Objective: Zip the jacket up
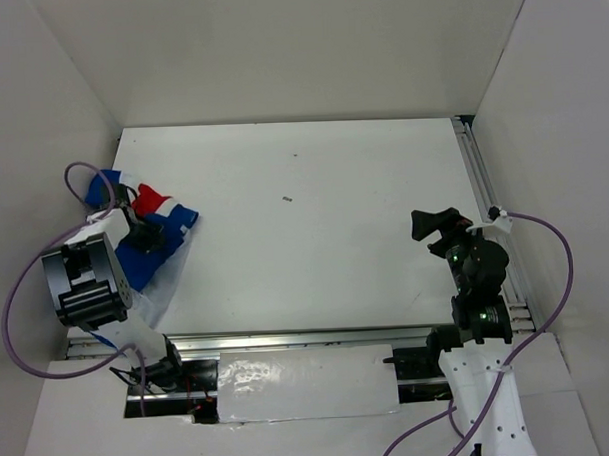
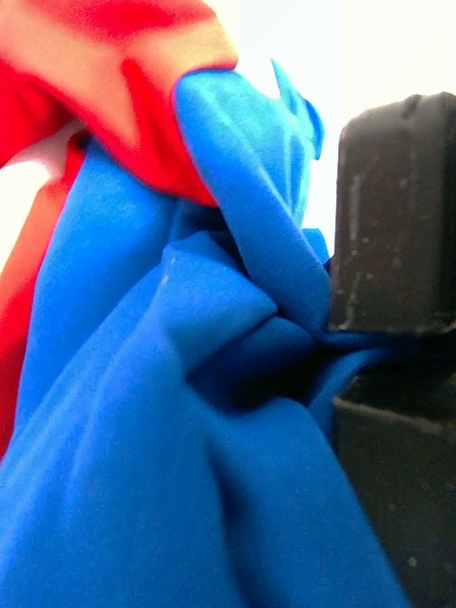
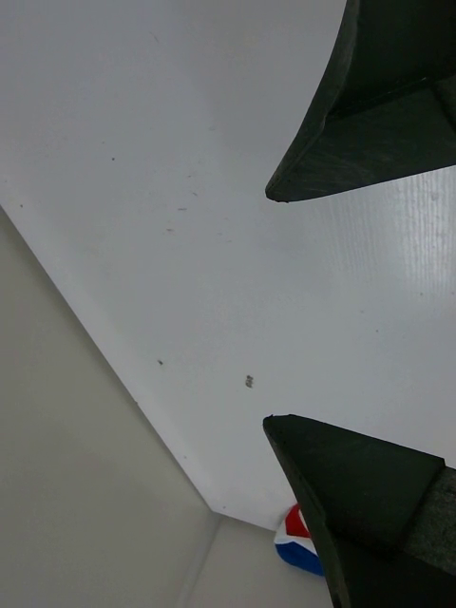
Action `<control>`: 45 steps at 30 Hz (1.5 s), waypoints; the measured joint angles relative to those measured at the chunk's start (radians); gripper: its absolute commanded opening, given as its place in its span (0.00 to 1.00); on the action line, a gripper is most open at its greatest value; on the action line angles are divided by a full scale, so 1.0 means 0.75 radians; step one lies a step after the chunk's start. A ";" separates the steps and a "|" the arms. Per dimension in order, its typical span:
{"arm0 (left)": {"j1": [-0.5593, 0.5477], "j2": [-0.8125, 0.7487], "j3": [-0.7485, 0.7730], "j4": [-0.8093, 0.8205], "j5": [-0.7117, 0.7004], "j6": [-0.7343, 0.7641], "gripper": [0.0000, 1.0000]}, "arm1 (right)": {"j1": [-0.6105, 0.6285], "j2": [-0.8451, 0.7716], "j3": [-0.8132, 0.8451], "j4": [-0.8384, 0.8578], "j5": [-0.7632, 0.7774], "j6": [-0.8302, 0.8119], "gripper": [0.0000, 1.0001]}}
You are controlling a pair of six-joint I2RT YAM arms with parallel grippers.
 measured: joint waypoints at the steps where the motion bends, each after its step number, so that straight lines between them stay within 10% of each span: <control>1: -0.021 -0.022 -0.016 0.017 0.007 0.020 0.00 | 0.000 -0.003 0.000 -0.001 0.000 -0.002 1.00; 14: -0.753 -0.693 -0.125 0.283 0.488 0.293 0.00 | 0.000 -0.014 0.000 -0.008 -0.011 -0.021 1.00; 28: -1.285 -0.807 0.035 0.431 0.870 0.462 0.02 | 0.001 -0.014 0.000 -0.008 -0.062 -0.023 1.00; 30: -1.299 -0.787 0.040 0.422 0.827 0.466 0.46 | 0.001 -0.012 0.000 -0.008 -0.066 -0.023 1.00; 31: -1.302 -0.772 0.046 0.416 0.797 0.470 0.99 | 0.001 -0.012 0.000 -0.008 -0.067 -0.023 1.00; 45: -1.304 -0.755 0.025 0.385 0.572 0.448 0.99 | 0.001 0.002 0.000 -0.008 -0.075 -0.026 1.00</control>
